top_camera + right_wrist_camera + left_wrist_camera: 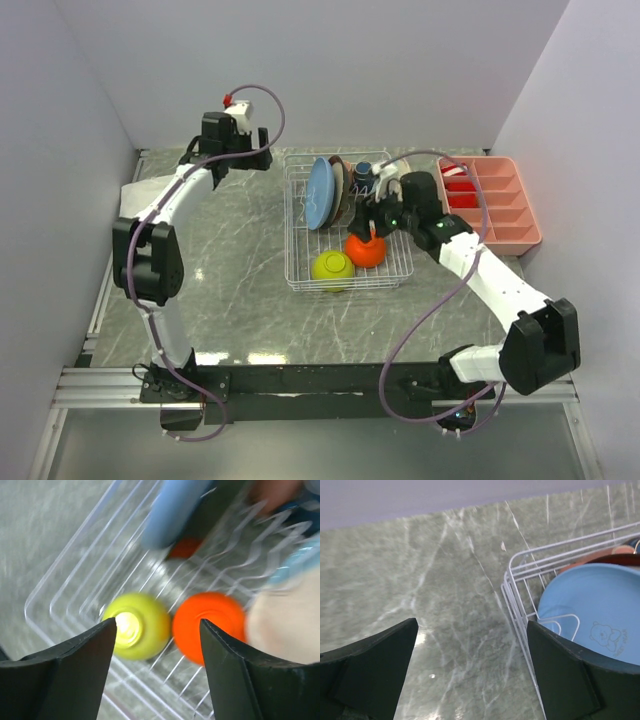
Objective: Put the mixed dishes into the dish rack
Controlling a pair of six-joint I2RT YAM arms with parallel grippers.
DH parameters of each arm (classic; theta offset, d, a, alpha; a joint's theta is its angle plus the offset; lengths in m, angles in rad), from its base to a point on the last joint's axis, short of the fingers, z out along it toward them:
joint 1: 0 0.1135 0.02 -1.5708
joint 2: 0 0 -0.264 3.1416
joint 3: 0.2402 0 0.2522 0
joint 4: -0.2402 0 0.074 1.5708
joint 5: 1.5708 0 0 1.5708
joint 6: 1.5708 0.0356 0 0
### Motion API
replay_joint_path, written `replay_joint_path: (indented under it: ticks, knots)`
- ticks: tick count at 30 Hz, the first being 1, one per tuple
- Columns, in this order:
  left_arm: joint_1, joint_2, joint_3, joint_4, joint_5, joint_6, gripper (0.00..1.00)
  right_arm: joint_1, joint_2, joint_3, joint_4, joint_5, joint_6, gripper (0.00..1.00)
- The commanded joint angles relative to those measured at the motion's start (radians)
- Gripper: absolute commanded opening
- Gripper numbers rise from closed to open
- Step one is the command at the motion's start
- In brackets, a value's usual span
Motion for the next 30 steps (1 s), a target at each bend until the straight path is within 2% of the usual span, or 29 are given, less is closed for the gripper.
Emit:
replay_joint_path:
  ticks: [1,2,5,8,9,11,14,19,22,30]
  knots:
    - [0.001,-0.153,0.032,0.027,-0.067,0.031,0.96,-0.117,-0.049,0.117,0.047,0.131,0.146,0.85]
    - [0.001,-0.167,0.02,0.035,-0.067,0.028,0.96,-0.198,-0.046,0.128,0.045,0.165,0.171,1.0]
    - [0.001,-0.222,-0.045,0.061,-0.076,0.022,0.96,-0.322,-0.039,0.16,0.044,0.215,0.183,1.0]
    - [0.001,-0.27,-0.117,0.078,-0.108,0.032,0.96,-0.39,-0.032,0.176,0.047,0.37,0.157,1.0]
    - [0.001,-0.287,-0.135,0.082,-0.123,0.031,0.96,-0.392,-0.034,0.171,0.056,0.477,0.156,1.0]
    - [0.011,-0.296,-0.18,0.085,-0.15,0.02,0.96,-0.393,-0.046,0.148,0.079,0.565,0.127,1.0]
    - [0.032,-0.304,-0.209,0.085,-0.171,-0.007,0.96,-0.392,-0.077,0.119,0.053,0.605,0.074,1.0]
    - [0.041,-0.299,-0.209,0.093,-0.179,0.045,0.96,-0.282,-0.17,0.093,-0.062,0.708,0.044,1.0]
    - [0.041,-0.287,-0.2,0.099,-0.199,0.072,0.96,-0.245,-0.216,0.059,-0.087,0.703,0.041,1.0]
    - [0.038,-0.247,-0.152,0.096,-0.162,0.051,0.96,-0.258,-0.305,0.023,-0.099,0.699,0.056,1.0]
